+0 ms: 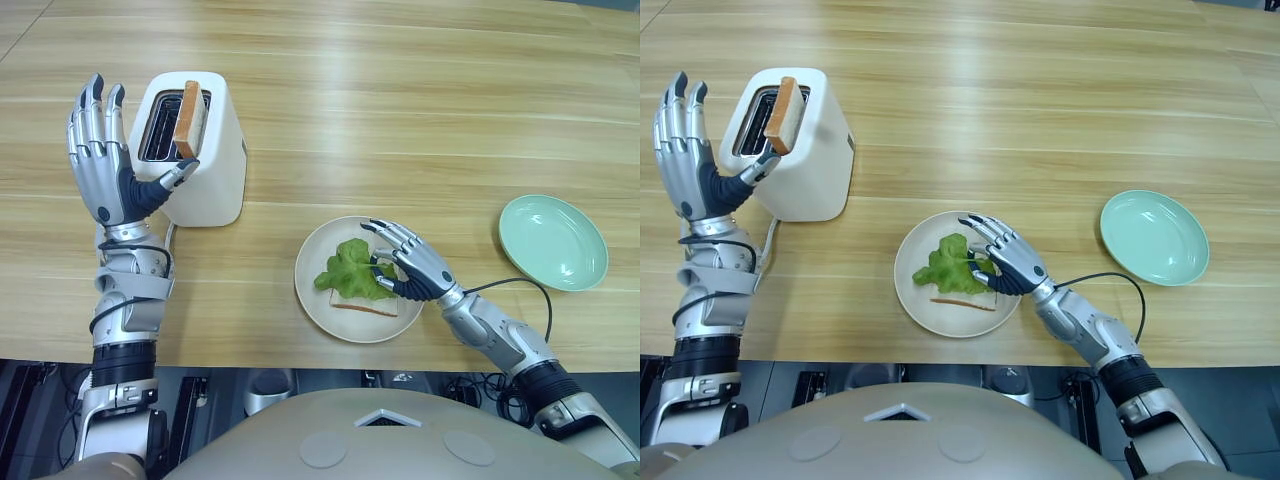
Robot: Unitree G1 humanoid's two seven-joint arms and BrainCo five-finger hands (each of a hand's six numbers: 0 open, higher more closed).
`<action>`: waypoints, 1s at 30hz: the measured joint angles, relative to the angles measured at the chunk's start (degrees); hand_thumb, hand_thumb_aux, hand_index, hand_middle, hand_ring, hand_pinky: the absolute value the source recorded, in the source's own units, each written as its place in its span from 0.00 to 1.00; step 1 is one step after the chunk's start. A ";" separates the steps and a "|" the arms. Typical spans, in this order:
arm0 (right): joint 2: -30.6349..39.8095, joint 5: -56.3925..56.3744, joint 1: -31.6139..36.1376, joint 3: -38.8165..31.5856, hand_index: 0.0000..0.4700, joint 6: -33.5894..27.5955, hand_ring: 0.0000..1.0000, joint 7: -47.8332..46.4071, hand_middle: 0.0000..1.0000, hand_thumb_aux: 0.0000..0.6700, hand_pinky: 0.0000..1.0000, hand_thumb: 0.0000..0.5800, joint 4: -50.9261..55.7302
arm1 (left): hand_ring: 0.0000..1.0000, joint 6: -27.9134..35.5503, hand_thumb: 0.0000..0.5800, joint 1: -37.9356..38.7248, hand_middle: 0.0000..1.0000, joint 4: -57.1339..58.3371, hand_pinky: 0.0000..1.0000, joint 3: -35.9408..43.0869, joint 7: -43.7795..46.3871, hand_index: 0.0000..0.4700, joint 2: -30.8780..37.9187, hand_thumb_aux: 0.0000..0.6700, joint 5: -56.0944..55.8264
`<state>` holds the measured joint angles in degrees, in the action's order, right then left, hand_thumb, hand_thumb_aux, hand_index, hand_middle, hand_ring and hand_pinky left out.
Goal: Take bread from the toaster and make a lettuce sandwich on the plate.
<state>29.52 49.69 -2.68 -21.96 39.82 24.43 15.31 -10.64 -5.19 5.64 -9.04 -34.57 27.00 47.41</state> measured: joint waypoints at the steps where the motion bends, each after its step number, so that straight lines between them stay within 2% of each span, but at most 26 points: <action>1: 0.02 0.18 -0.13 -0.02 0.49 -0.20 0.00 0.18 0.00 0.50 0.00 0.75 0.12 | 0.00 0.85 0.00 -0.99 0.00 1.18 0.00 0.55 0.96 0.00 0.59 0.00 0.09; 2: 0.07 0.23 -0.36 0.01 0.00 -0.59 0.00 0.42 0.00 0.00 0.00 0.00 0.16 | 0.00 1.65 0.00 -1.82 0.00 2.09 0.00 1.31 1.91 0.00 1.16 0.00 0.15; 8: 2.03 0.27 -1.95 0.88 0.00 -1.99 0.00 1.54 0.00 0.00 0.00 0.00 0.24 | 0.00 5.54 0.00 -5.67 0.00 9.74 0.00 5.61 6.51 0.00 3.81 0.00 0.46; 15: 4.77 0.13 -4.36 3.62 0.00 -3.24 0.00 2.65 0.00 0.00 0.00 0.00 -1.42 | 0.00 7.85 0.00 -7.69 0.00 12.27 0.00 8.37 10.41 0.00 4.84 0.00 -0.16; 16: 5.32 0.03 -5.12 4.41 0.00 -3.37 0.00 2.70 0.00 0.00 0.00 0.00 -2.36 | 0.00 8.02 0.18 -7.68 0.00 12.26 0.00 8.50 10.84 0.09 5.28 0.09 -0.41; 17: 5.63 -0.04 -5.41 4.84 0.00 -3.42 0.00 2.78 0.00 0.00 0.00 0.00 -2.86 | 0.00 8.12 0.42 -7.68 0.00 12.25 0.00 8.62 11.23 0.23 5.70 0.24 -0.57; 18: 5.96 -0.14 -5.86 5.55 0.00 -3.44 0.00 2.85 0.00 0.00 0.00 0.00 -3.52 | 0.00 8.18 0.42 -7.68 0.00 12.14 0.00 8.75 11.68 0.23 6.02 0.24 -0.76; 19: 6.22 -0.38 -6.38 6.07 0.00 -3.50 0.00 2.85 0.00 0.00 0.00 0.00 -4.56 | 0.00 8.17 0.83 -7.62 0.00 12.01 0.00 8.84 11.92 0.57 6.11 0.58 -0.93; 20: 6.31 -0.65 -7.04 6.75 0.00 -3.49 0.00 2.84 0.00 0.00 0.00 0.00 -5.97 | 0.00 8.17 0.97 -7.60 0.00 11.85 0.00 8.90 12.12 0.82 6.22 0.84 -1.26; 21: 6.31 -0.84 -7.50 7.15 0.00 -3.49 0.00 2.77 0.00 0.00 0.00 0.00 -7.31 | 0.00 8.18 1.00 -7.52 0.00 11.64 0.00 8.89 12.21 0.98 6.37 1.00 -1.53; 23: 6.08 -1.17 -8.18 7.61 0.00 -3.41 0.00 2.65 0.00 0.00 0.00 0.00 -9.82 | 0.01 8.24 1.00 -7.36 0.01 10.92 0.01 8.88 12.51 0.98 6.81 1.00 -1.88; 24: 5.75 -1.32 -8.44 7.81 0.00 -3.39 0.00 2.62 0.00 0.00 0.00 0.00 -10.55 | 0.35 8.21 1.00 -7.21 0.35 10.10 0.35 8.88 12.75 0.98 6.97 1.00 -1.98; 25: 5.37 -1.35 -8.66 7.94 0.00 -3.39 0.00 2.61 0.00 0.00 0.00 0.00 -11.16 | 0.60 8.08 1.00 -7.11 0.60 9.42 0.60 8.90 13.05 0.98 7.03 1.00 -2.22; 26: 5.08 -1.37 -8.83 7.95 0.00 -3.38 0.00 2.62 0.00 0.00 0.00 0.00 -11.41 | 0.60 7.90 1.00 -7.11 0.60 9.10 0.60 8.96 13.22 0.98 7.09 1.00 -2.37; 27: 4.69 -1.37 -9.02 7.97 0.00 -3.30 0.00 2.63 0.00 0.00 0.00 0.00 -11.59 | 1.00 7.78 1.00 -7.04 1.00 8.54 1.00 9.09 13.82 0.98 7.21 1.00 -2.67; 30: 4.11 -1.51 -9.39 7.99 0.00 -3.24 0.00 2.64 0.00 0.00 0.00 0.00 -11.64 | 1.00 7.38 1.00 -6.88 1.00 7.88 1.00 9.33 14.32 0.98 7.55 1.00 -3.22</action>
<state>33.62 48.18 -12.06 -13.97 36.58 27.07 3.67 -3.26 -12.07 13.53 0.30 -20.25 34.55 44.19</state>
